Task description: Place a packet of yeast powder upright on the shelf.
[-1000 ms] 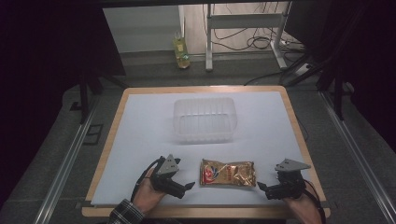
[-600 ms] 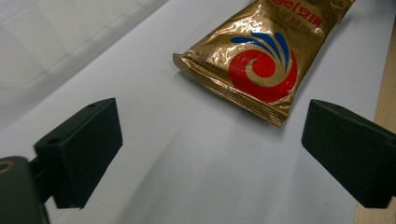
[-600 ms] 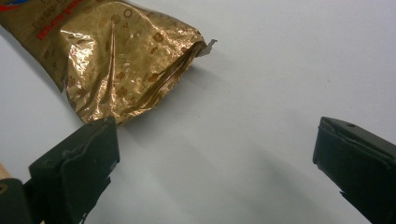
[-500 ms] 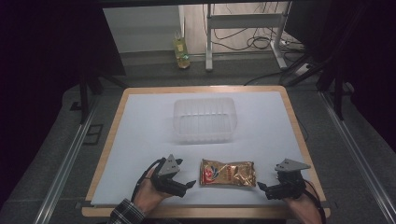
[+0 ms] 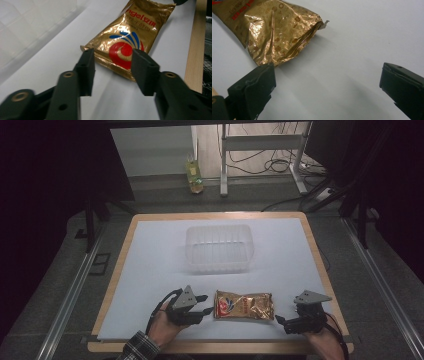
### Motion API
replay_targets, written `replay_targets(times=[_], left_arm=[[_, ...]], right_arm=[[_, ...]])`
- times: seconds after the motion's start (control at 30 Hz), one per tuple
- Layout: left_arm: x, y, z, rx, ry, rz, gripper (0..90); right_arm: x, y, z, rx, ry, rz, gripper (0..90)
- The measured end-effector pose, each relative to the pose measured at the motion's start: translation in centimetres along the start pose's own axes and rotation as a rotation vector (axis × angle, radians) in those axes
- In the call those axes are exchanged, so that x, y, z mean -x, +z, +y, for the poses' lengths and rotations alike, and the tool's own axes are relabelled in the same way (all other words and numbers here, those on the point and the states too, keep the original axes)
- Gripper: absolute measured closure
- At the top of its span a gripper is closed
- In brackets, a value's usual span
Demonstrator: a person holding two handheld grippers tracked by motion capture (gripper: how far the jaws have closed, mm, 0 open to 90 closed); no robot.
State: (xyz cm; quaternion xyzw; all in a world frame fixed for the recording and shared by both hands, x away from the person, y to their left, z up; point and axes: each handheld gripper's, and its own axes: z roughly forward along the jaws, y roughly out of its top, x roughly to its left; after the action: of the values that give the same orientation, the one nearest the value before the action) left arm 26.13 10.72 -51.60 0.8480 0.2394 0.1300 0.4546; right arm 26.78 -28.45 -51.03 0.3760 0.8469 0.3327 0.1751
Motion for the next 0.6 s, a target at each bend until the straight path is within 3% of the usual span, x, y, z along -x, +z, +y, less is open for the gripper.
replay_targets(times=[0.33,0.6], left_arm=[[-0.1,1.1,0.8,0.007,0.013,-0.026,87.0],[-0.1,2.1,1.4,0.012,0.009,-0.042,89.3]], right_arm=[[0.0,0.0,0.0,0.000,0.004,-0.011,0.6],[0.1,0.0,0.1,0.003,0.006,-0.012,0.6]])
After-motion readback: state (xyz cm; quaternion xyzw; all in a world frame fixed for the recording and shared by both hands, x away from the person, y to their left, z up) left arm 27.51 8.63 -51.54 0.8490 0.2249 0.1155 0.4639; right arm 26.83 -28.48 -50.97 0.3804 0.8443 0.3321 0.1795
